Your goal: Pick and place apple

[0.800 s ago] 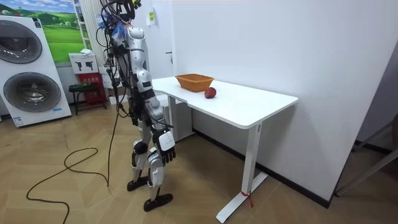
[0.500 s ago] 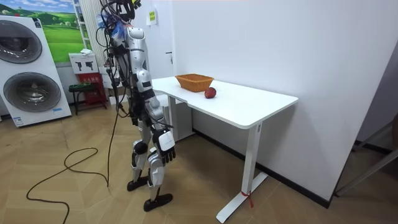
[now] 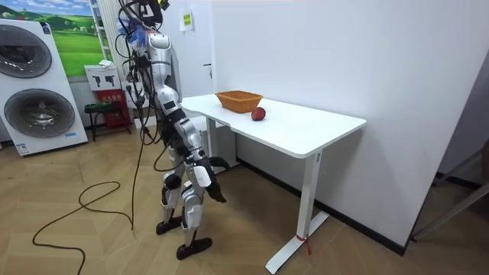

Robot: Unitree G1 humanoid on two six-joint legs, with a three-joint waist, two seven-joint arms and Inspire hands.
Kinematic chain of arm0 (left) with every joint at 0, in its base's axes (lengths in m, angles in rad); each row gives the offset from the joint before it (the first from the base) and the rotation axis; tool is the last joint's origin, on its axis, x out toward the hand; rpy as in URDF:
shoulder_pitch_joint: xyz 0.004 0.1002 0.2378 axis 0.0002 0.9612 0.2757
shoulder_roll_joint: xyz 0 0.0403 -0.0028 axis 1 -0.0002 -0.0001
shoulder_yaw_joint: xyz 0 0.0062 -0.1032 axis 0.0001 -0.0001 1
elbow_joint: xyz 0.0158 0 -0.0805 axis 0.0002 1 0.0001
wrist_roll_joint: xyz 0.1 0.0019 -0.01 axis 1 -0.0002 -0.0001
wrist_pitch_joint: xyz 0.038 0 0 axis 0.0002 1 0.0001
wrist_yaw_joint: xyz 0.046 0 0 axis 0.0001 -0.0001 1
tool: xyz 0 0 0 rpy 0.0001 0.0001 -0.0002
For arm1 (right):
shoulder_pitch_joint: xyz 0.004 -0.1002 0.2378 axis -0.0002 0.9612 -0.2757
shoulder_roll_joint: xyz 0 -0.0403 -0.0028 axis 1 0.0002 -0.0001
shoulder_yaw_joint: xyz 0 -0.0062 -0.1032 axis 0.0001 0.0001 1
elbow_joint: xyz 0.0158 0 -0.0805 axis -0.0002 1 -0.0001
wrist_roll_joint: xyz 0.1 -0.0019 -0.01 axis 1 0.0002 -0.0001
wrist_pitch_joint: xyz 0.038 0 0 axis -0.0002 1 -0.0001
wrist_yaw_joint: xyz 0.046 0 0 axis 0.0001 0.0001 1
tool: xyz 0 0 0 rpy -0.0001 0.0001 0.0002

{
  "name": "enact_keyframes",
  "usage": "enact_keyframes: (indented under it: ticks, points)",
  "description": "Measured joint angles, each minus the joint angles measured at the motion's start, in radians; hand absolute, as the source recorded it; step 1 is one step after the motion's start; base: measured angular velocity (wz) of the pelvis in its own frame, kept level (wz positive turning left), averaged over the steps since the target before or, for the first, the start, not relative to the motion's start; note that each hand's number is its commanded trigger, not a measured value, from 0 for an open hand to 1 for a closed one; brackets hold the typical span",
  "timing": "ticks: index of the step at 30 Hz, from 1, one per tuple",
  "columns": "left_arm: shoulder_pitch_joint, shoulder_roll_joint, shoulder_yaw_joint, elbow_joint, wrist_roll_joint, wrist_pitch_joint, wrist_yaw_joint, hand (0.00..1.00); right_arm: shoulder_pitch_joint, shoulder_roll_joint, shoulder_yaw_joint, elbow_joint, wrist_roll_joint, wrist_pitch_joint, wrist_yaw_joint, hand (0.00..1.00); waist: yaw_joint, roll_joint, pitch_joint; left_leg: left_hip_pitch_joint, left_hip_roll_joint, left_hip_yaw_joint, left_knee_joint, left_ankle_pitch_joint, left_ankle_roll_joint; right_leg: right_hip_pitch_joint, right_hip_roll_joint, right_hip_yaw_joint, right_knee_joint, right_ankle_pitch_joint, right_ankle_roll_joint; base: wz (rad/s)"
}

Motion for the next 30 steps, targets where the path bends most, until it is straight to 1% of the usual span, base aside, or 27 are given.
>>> enact_keyframes:
  ticks: [1,3,4,6,8,9,10,11,13,14,15,16,17,18,19,21,22,23,24,25,26,28,30]
  points:
    - [0.005,0.003,0.004,0.001,0.000,-0.008,0.010,0.00,-0.002,-0.002,-0.014,-0.036,0.048,-0.027,-0.025,0.00,-0.002,0.001,-0.0004,0.000,0.000,0.000,0.000,0.000,0.000,0.000,0.000,0.000,-0.001,0.000,0.000,0.00]
    - [0.005,0.006,0.005,0.001,0.000,-0.016,0.014,0.00,-0.005,-0.006,-0.032,-0.072,0.088,-0.053,-0.058,0.00,-0.005,0.002,-0.0014,0.000,0.000,-0.001,0.000,0.000,0.000,0.000,0.000,0.000,-0.001,0.000,0.000,0.00]
    - [0.007,0.008,0.005,0.000,0.000,-0.023,0.016,0.00,-0.008,-0.008,-0.043,-0.100,0.114,-0.060,-0.091,0.00,-0.007,0.000,-0.0034,-0.001,0.000,-0.001,-0.002,0.000,0.000,0.000,0.000,0.000,0.001,0.000,0.000,0.00]
    - [0.011,0.010,0.010,-0.003,0.000,-0.024,0.018,0.00,-0.012,-0.008,-0.079,-0.152,0.137,-0.060,-0.145,0.00,-0.010,-0.002,-0.0051,-0.001,0.000,-0.001,-0.002,0.000,0.000,0.001,0.000,-0.002,0.003,0.000,0.000,0.00]
    - [0.019,0.010,0.027,-0.008,0.000,-0.023,0.020,0.00,-0.022,-0.007,-0.118,-0.200,0.135,-0.062,-0.195,0.00,-0.023,-0.005,-0.0057,-0.002,-0.001,0.000,-0.001,0.000,0.000,-0.001,-0.001,-0.002,0.003,0.000,0.000,0.00]
    - [0.028,0.010,0.030,-0.018,0.002,-0.023,0.020,0.00,-0.027,-0.007,-0.141,-0.255,0.128,-0.067,-0.238,0.00,-0.030,-0.006,-0.0061,-0.003,-0.001,0.000,0.000,0.000,0.000,-0.001,-0.001,-0.002,0.003,0.000,0.001,0.00]
    - [0.033,0.010,0.029,-0.025,0.003,-0.024,0.022,0.00,-0.025,-0.007,-0.147,-0.326,0.097,-0.084,-0.287,0.00,-0.031,-0.006,-0.0062,-0.007,-0.002,0.001,0.003,0.000,0.000,-0.001,-0.002,-0.001,0.004,-0.001,0.001,-0.04]
    - [0.031,0.010,0.029,-0.025,0.002,-0.024,0.023,0.00,-0.025,-0.007,-0.147,-0.360,0.077,-0.094,-0.310,0.00,-0.030,-0.007,-0.0060,-0.009,-0.002,0.003,0.004,0.000,0.000,-0.002,-0.002,0.001,0.004,-0.001,0.001,-0.06]
    - [0.027,0.010,0.024,-0.034,0.000,-0.026,0.025,0.00,-0.026,-0.007,-0.142,-0.543,-0.010,-0.117,-0.414,0.00,-0.029,-0.011,-0.0069,-0.026,-0.004,0.003,0.005,0.000,0.000,-0.025,-0.003,0.003,0.016,-0.001,0.001,-0.04]
    - [0.026,0.010,0.024,-0.037,0.000,-0.027,0.026,0.00,-0.032,-0.007,-0.140,-0.575,-0.039,-0.128,-0.434,0.00,-0.028,-0.012,-0.0076,-0.031,-0.004,0.004,0.005,0.001,0.001,-0.031,-0.003,0.003,0.018,-0.001,0.001,0.00]
    - [0.026,0.012,0.014,-0.037,0.000,-0.030,0.029,0.00,-0.049,-0.012,-0.133,-0.625,-0.100,-0.145,-0.475,0.00,-0.027,-0.015,-0.0065,-0.034,-0.004,0.004,0.007,0.001,0.001,-0.033,-0.002,0.003,0.018,0.000,0.001,0.00]
    - [0.028,0.015,-0.008,-0.036,0.000,-0.030,0.030,0.00,-0.066,-0.020,-0.121,-0.648,-0.165,-0.161,-0.508,0.00,-0.029,-0.020,-0.0076,-0.033,-0.004,0.003,0.008,0.001,0.001,-0.033,-0.002,0.003,0.017,0.000,0.001,0.00]
    - [0.028,0.015,-0.017,-0.037,0.000,-0.030,0.030,0.00,-0.071,-0.024,-0.120,-0.659,-0.190,-0.166,-0.523,0.00,-0.027,-0.019,-0.0085,-0.033,-0.003,0.003,0.009,0.001,0.001,-0.032,-0.002,0.003,0.015,0.000,0.001,0.05]
    - [0.028,0.015,-0.031,-0.038,0.000,-0.031,0.030,0.00,-0.076,-0.031,-0.112,-0.683,-0.235,-0.169,-0.554,0.00,-0.022,-0.022,-0.0081,-0.033,-0.003,0.002,0.009,0.001,0.001,-0.032,-0.002,0.002,0.013,0.000,0.001,0.03]
    - [0.028,0.015,-0.038,-0.038,0.001,-0.031,0.029,0.00,-0.075,-0.033,-0.102,-0.721,-0.294,-0.169,-0.588,0.00,-0.013,-0.020,-0.0082,-0.034,-0.003,0.002,0.008,0.001,0.001,-0.034,-0.002,0.002,0.009,0.000,0.001,0.00]
    - [0.027,0.015,-0.039,-0.037,0.001,-0.031,0.028,0.00,-0.068,-0.034,-0.102,-0.776,-0.389,-0.171,-0.626,0.00,-0.005,-0.018,-0.0094,-0.036,-0.003,0.002,0.005,0.001,0.001,-0.035,-0.001,0.003,-0.001,0.000,0.002,0.00]
    - [0.030,0.017,-0.040,-0.037,0.001,-0.030,0.029,0.00,-0.067,-0.035,-0.102,-0.796,-0.455,-0.175,-0.640,0.00,-0.001,-0.015,-0.0105,-0.035,-0.003,0.001,0.003,0.001,0.001,-0.035,-0.001,0.003,-0.002,0.000,0.002,0.00]
    - [0.031,0.017,-0.042,-0.037,0.003,-0.030,0.029,0.00,-0.066,-0.035,-0.101,-0.808,-0.488,-0.175,-0.646,0.00,0.000,-0.015,-0.0099,-0.035,-0.003,0.002,0.003,0.001,0.001,-0.034,-0.001,0.003,0.000,0.000,0.002,0.00]
    - [0.027,0.017,-0.053,-0.037,0.004,-0.030,0.029,0.00,-0.065,-0.035,-0.089,-0.843,-0.554,-0.175,-0.658,0.00,0.003,-0.012,-0.0087,-0.037,-0.003,0.002,0.002,0.001,0.001,-0.036,-0.001,0.003,0.003,0.001,0.002,-0.04]
    - [0.031,0.017,-0.061,-0.033,0.004,-0.030,0.027,0.00,-0.065,-0.036,-0.070,-0.888,-0.610,-0.176,-0.662,0.00,0.003,-0.005,-0.0092,-0.036,-0.003,0.002,0.002,0.001,0.000,-0.036,-0.001,0.004,0.005,0.001,0.002,-0.05]
    - [0.028,0.019,-0.069,-0.028,0.004,-0.030,0.028,0.00,-0.064,-0.038,-0.061,-0.909,-0.630,-0.178,-0.661,0.00,0.003,-0.004,-0.0074,-0.034,-0.003,0.002,0.002,0.001,0.000,-0.036,-0.001,0.004,0.007,0.001,0.002,-0.05]
    - [0.021,0.025,-0.093,-0.025,0.003,-0.031,0.027,0.00,-0.065,-0.047,-0.007,-0.948,-0.696,-0.190,-0.650,0.00,0.013,-0.002,-0.0074,-0.032,0.001,0.002,0.002,0.001,0.000,-0.031,0.003,0.006,0.003,0.003,-0.001,-0.07]
    - [0.008,0.025,-0.095,-0.024,0.003,-0.033,0.025,0.00,-0.064,-0.048,0.033,-0.957,-0.743,-0.196,-0.620,0.00,0.017,-0.001,-0.0081,-0.031,0.003,0.002,0.002,0.001,0.000,-0.031,0.004,0.005,0.000,0.004,-0.002,-0.02]
